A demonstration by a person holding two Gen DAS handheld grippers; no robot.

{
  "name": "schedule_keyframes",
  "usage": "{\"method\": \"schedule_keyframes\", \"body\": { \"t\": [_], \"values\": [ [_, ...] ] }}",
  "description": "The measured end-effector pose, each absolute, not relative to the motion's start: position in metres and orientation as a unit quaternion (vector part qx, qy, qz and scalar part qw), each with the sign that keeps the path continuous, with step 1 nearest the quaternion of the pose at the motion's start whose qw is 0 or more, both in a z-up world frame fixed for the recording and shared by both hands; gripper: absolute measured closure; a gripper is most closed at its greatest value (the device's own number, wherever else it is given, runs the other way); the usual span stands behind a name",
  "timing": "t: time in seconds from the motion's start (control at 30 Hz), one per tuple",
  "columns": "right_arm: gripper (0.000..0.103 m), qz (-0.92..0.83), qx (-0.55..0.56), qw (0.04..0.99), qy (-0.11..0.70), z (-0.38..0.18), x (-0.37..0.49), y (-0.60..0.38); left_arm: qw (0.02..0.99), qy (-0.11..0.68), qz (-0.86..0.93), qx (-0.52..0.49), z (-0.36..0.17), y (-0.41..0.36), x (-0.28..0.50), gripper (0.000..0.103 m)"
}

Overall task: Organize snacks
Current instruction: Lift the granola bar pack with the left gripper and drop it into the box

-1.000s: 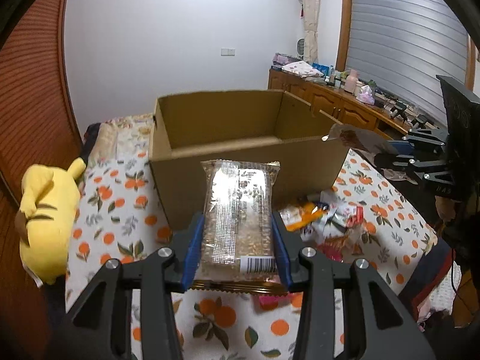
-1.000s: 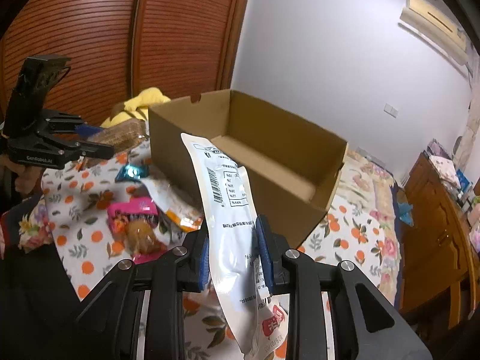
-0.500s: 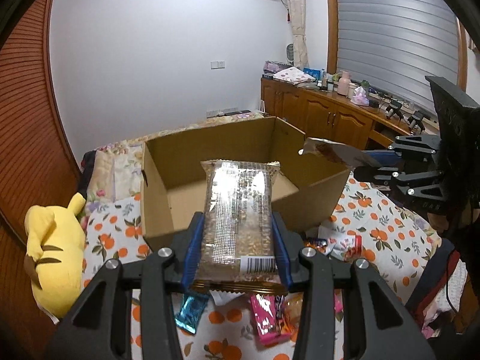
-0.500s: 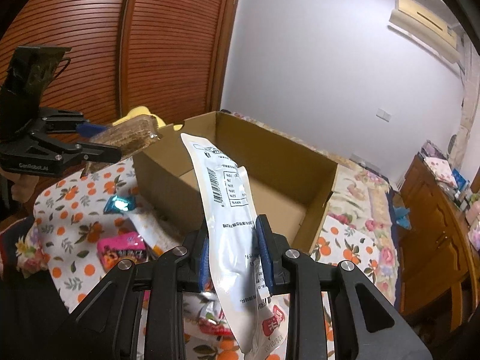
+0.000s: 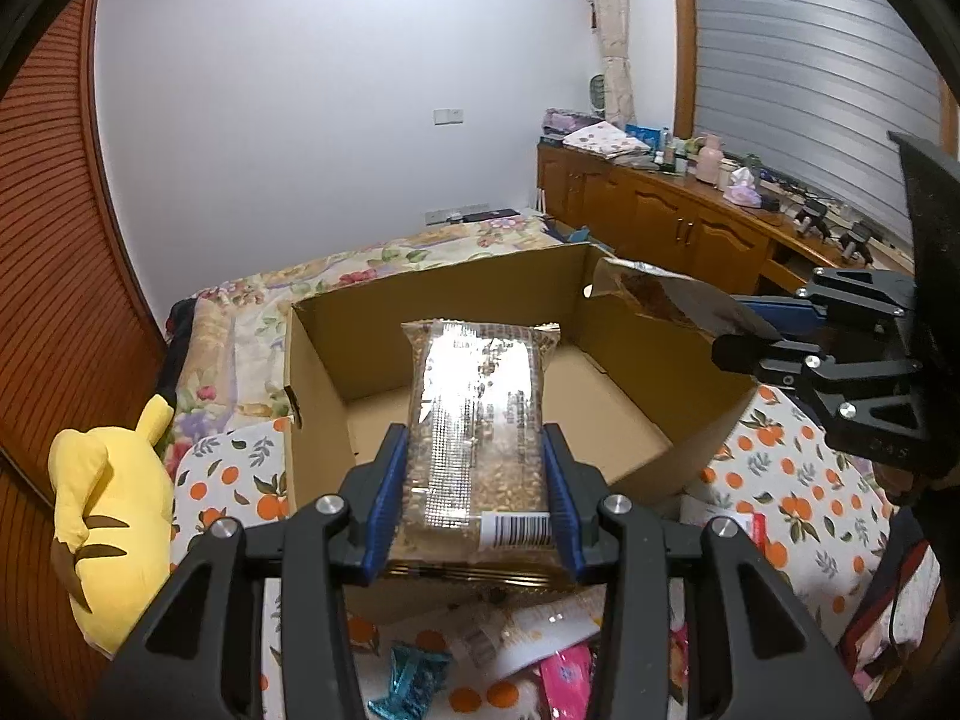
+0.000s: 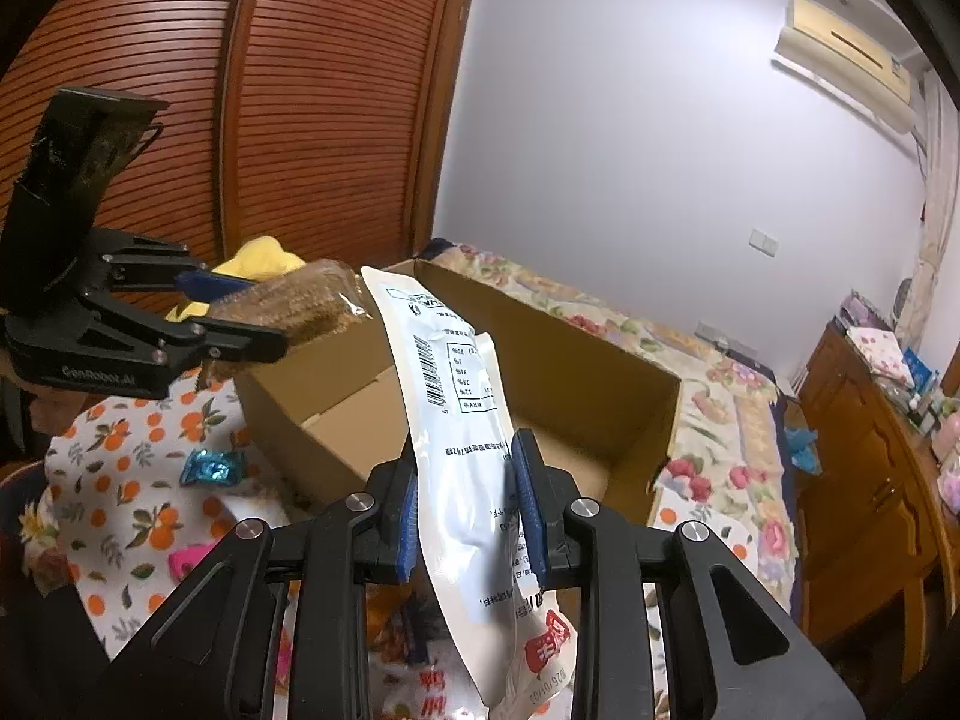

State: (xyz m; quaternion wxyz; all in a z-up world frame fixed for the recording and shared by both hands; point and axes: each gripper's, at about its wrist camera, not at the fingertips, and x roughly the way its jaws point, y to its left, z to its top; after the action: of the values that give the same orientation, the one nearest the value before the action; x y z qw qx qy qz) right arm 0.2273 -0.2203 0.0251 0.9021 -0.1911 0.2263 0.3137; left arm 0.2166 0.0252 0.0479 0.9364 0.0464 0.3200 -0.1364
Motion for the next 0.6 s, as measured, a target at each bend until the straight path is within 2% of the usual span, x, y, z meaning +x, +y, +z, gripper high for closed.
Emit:
{"method": "schedule_keyframes", "body": {
  "t": [0.43,0.5,0.6],
  "values": [
    [0.077,0.293,-0.203,0.903,0.238,0.016,0.271,-0.194,0.928,0.345,-0.124,0.063,0.026,0.011,0.248,0.060],
    [0.076,0.276,-0.208,0.907,0.239,0.011,0.278,-0.191,0.928,0.346,-0.119,0.065,0.022,0.009,0.251,0.056],
    [0.076,0.271,-0.207,0.904,0.257,0.001,0.291,-0.189,0.930,0.343,-0.115,0.068,0.019,0.006,0.253,0.054]
  ]
}}
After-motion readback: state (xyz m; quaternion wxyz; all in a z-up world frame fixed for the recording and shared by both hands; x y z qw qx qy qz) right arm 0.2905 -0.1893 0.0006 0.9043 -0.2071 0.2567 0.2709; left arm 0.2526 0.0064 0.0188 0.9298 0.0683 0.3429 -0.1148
